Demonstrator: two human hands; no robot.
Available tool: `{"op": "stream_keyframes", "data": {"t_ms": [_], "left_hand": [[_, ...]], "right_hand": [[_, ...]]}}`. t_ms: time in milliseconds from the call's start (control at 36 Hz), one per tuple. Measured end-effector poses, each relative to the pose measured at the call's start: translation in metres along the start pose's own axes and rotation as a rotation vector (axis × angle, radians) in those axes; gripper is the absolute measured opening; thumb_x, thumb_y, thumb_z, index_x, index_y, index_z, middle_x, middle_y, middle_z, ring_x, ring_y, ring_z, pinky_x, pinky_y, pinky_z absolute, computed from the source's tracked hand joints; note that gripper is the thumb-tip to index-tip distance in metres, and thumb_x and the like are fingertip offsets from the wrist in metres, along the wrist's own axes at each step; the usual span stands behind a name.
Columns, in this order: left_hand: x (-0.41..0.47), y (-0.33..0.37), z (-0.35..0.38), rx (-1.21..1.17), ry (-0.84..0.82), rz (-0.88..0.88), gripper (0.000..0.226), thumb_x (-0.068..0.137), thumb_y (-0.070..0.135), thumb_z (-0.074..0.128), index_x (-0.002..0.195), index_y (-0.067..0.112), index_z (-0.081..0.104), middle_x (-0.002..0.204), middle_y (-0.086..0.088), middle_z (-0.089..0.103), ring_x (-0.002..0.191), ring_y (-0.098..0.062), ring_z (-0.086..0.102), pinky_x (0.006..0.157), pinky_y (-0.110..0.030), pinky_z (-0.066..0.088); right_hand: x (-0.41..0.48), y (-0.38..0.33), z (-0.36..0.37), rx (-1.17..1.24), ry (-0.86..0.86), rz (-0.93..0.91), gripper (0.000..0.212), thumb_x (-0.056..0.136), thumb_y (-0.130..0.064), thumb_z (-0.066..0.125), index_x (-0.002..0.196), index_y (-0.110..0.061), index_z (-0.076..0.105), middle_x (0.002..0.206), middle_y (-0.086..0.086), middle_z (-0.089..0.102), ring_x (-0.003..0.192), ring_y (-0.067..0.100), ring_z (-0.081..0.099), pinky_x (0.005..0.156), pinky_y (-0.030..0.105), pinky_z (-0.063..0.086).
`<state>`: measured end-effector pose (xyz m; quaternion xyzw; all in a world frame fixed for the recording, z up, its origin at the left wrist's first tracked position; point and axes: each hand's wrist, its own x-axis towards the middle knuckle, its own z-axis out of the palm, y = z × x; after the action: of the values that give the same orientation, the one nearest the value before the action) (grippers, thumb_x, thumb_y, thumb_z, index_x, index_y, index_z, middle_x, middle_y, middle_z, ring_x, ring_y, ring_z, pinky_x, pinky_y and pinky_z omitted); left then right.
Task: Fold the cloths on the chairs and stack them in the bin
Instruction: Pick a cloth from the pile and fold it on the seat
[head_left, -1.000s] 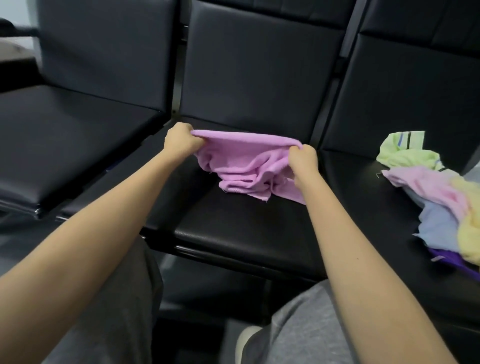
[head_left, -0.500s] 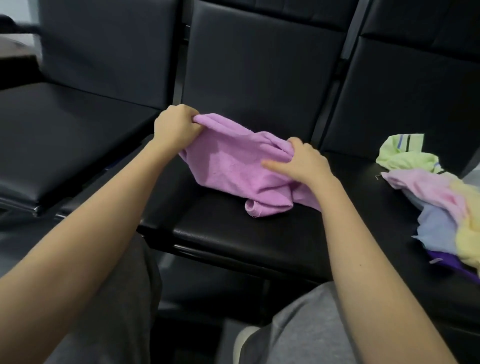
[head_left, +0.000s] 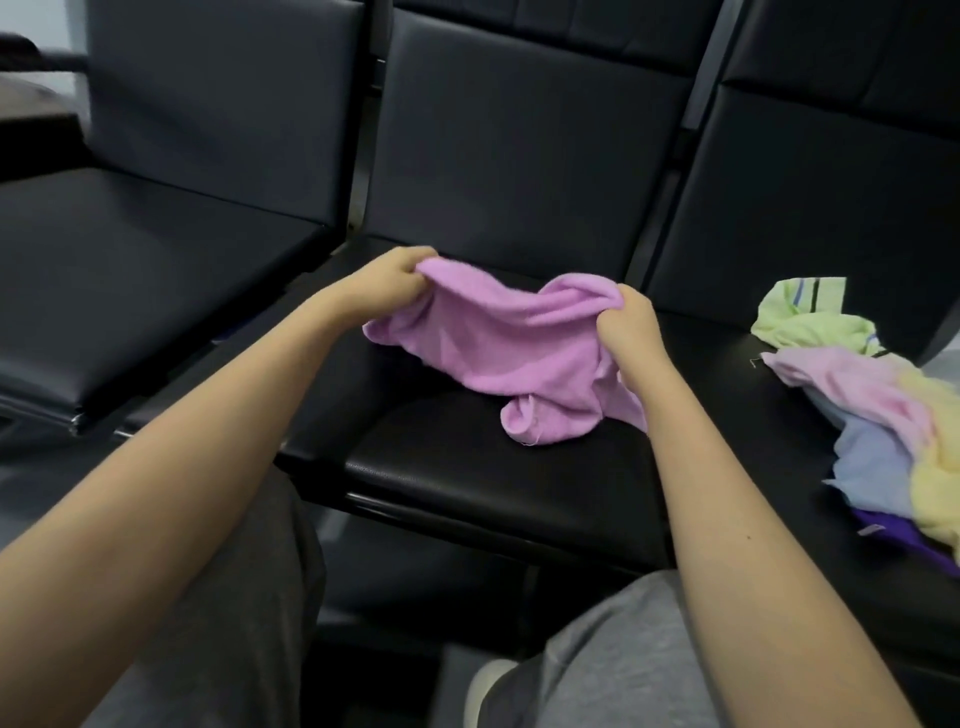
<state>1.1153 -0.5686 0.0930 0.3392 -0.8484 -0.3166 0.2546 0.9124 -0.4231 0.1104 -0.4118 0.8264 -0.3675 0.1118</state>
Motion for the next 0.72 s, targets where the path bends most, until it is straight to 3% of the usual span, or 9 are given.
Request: {"op": "stream_keyframes", "data": {"t_ms": [83, 139, 194, 278, 333, 389, 444, 583, 722], "left_hand": [[-0.003, 0.006, 0.001, -0.288, 0.050, -0.003, 0.025, 0.099, 0.014, 0.039, 0.098, 0.017, 0.064, 0.084, 0.013, 0.064, 0.079, 0.000, 0.060, 0.068, -0.010, 0.047], [-0.005, 0.009, -0.001, -0.315, 0.032, 0.001, 0.023, 0.097, 0.025, 0.047, 0.094, 0.015, 0.068, 0.082, 0.011, 0.068, 0.079, -0.001, 0.062, 0.069, -0.012, 0.049], [-0.004, 0.006, -0.007, -0.190, -0.083, 0.040, 0.025, 0.084, 0.039, 0.063, 0.096, 0.018, 0.070, 0.085, 0.010, 0.070, 0.081, -0.001, 0.064, 0.073, -0.015, 0.048], [-0.007, -0.001, -0.016, 0.230, -0.405, -0.014, 0.057, 0.055, 0.059, 0.076, 0.104, 0.031, 0.065, 0.093, 0.011, 0.071, 0.085, -0.007, 0.066, 0.079, -0.023, 0.051], [-0.009, -0.005, -0.011, 0.377, -0.498, -0.102, 0.039, 0.061, 0.047, 0.081, 0.094, 0.035, 0.064, 0.079, 0.007, 0.070, 0.069, -0.014, 0.065, 0.064, -0.025, 0.051], [-0.010, -0.001, 0.000, 0.423, -0.443, -0.177, 0.015, 0.072, 0.029, 0.071, 0.082, 0.025, 0.060, 0.062, -0.003, 0.061, 0.054, -0.020, 0.055, 0.049, -0.023, 0.043], [-0.011, 0.002, 0.005, 0.459, -0.274, -0.131, 0.005, 0.079, 0.016, 0.056, 0.083, 0.016, 0.060, 0.065, -0.005, 0.059, 0.063, -0.025, 0.056, 0.053, -0.024, 0.040], [-0.007, 0.002, 0.006, -0.060, -0.021, 0.093, 0.034, 0.091, 0.007, 0.048, 0.119, 0.022, 0.062, 0.108, 0.010, 0.064, 0.103, -0.007, 0.057, 0.082, -0.020, 0.041], [-0.007, 0.010, 0.004, 0.001, -0.045, 0.082, 0.019, 0.081, 0.024, 0.069, 0.100, 0.023, 0.068, 0.094, 0.005, 0.072, 0.092, -0.013, 0.066, 0.082, -0.029, 0.051]], "right_hand": [[-0.003, 0.004, -0.003, 0.214, 0.068, -0.108, 0.024, 0.092, -0.020, 0.043, 0.104, -0.010, 0.062, 0.099, 0.008, 0.065, 0.091, 0.026, 0.061, 0.076, 0.035, 0.049], [-0.005, 0.005, -0.004, 0.150, -0.059, -0.203, 0.031, 0.087, -0.041, 0.058, 0.105, -0.016, 0.063, 0.098, 0.003, 0.066, 0.093, 0.020, 0.063, 0.076, 0.033, 0.052], [-0.002, 0.011, -0.004, -0.118, -0.223, -0.218, 0.073, 0.068, -0.063, 0.071, 0.125, -0.021, 0.051, 0.111, 0.002, 0.059, 0.105, 0.021, 0.059, 0.084, 0.037, 0.052], [-0.007, 0.019, 0.002, -0.581, -0.275, -0.162, 0.110, 0.066, -0.051, 0.079, 0.149, -0.026, 0.012, 0.133, 0.010, 0.036, 0.125, 0.029, 0.035, 0.102, 0.042, 0.032], [-0.010, 0.020, 0.007, -0.642, -0.268, -0.128, 0.100, 0.073, -0.036, 0.077, 0.148, -0.021, 0.014, 0.133, 0.012, 0.041, 0.123, 0.032, 0.040, 0.100, 0.041, 0.035], [-0.005, 0.020, 0.012, -0.555, -0.177, -0.117, 0.054, 0.083, -0.024, 0.064, 0.131, -0.015, 0.041, 0.121, 0.012, 0.055, 0.105, 0.031, 0.052, 0.081, 0.036, 0.043], [-0.002, 0.018, 0.014, -0.467, -0.086, -0.120, 0.019, 0.089, -0.015, 0.047, 0.104, -0.010, 0.056, 0.106, 0.013, 0.062, 0.089, 0.030, 0.056, 0.068, 0.032, 0.041], [-0.004, 0.006, 0.005, -0.148, 0.008, -0.083, 0.034, 0.089, 0.001, 0.034, 0.110, 0.000, 0.061, 0.102, 0.018, 0.065, 0.094, 0.034, 0.061, 0.077, 0.036, 0.048], [0.001, 0.002, -0.001, 0.234, 0.089, 0.118, 0.033, 0.095, -0.009, 0.034, 0.111, 0.000, 0.061, 0.091, 0.014, 0.061, 0.087, 0.031, 0.061, 0.075, 0.036, 0.048]]}}
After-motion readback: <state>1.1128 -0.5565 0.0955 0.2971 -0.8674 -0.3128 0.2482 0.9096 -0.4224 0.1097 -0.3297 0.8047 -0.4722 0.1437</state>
